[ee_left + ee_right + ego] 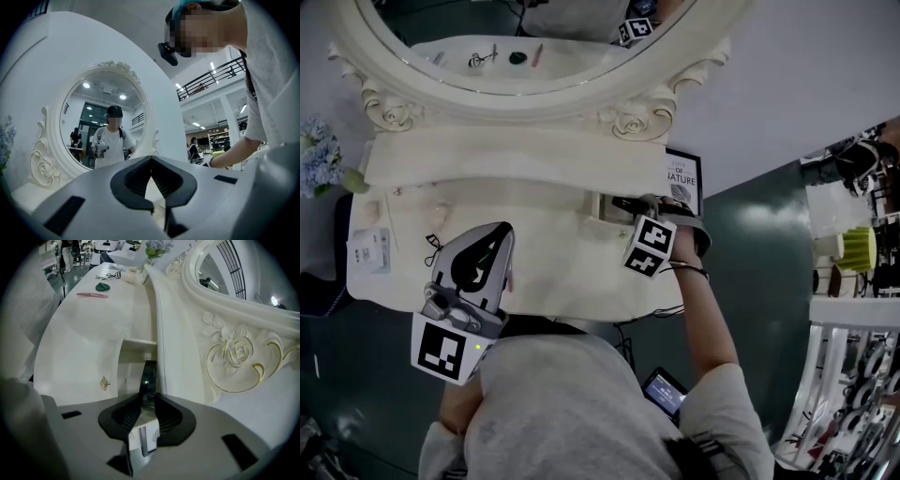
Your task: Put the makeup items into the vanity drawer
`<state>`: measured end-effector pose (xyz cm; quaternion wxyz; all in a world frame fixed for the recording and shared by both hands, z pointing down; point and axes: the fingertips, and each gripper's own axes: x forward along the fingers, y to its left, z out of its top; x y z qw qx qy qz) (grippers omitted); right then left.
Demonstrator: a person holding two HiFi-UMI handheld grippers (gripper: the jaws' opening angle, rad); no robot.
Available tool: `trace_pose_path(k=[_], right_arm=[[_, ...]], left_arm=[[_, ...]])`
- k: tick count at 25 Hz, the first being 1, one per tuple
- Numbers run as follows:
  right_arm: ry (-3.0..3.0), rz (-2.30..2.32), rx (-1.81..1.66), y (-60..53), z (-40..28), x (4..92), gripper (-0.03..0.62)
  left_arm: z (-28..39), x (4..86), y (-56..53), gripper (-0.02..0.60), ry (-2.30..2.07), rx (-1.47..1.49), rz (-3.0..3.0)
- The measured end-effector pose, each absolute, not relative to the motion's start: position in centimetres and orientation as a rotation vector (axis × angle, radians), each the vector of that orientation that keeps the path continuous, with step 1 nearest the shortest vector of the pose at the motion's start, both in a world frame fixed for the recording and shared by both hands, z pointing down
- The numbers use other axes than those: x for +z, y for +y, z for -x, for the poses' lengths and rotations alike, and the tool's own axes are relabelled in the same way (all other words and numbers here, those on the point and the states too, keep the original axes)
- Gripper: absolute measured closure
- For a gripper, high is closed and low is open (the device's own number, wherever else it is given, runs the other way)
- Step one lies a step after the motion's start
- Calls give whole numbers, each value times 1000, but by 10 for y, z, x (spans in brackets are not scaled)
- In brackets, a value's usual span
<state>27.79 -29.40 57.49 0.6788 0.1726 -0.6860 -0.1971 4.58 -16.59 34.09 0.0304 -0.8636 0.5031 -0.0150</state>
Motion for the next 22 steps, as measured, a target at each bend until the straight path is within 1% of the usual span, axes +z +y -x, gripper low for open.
trace_pose_path(k=[9, 16, 22], right_arm=[[-1612, -408, -360, -292, -276, 579, 494], [-1705, -451, -250, -290, -278, 569, 457], [-1784, -500, -183, -290, -277, 554, 458]], left_arm=[[-41, 342, -166, 568, 1580, -41, 2651], [-40, 343, -164, 568, 1586, -30, 2649], [-36, 342, -162, 568, 1592, -23, 2649]])
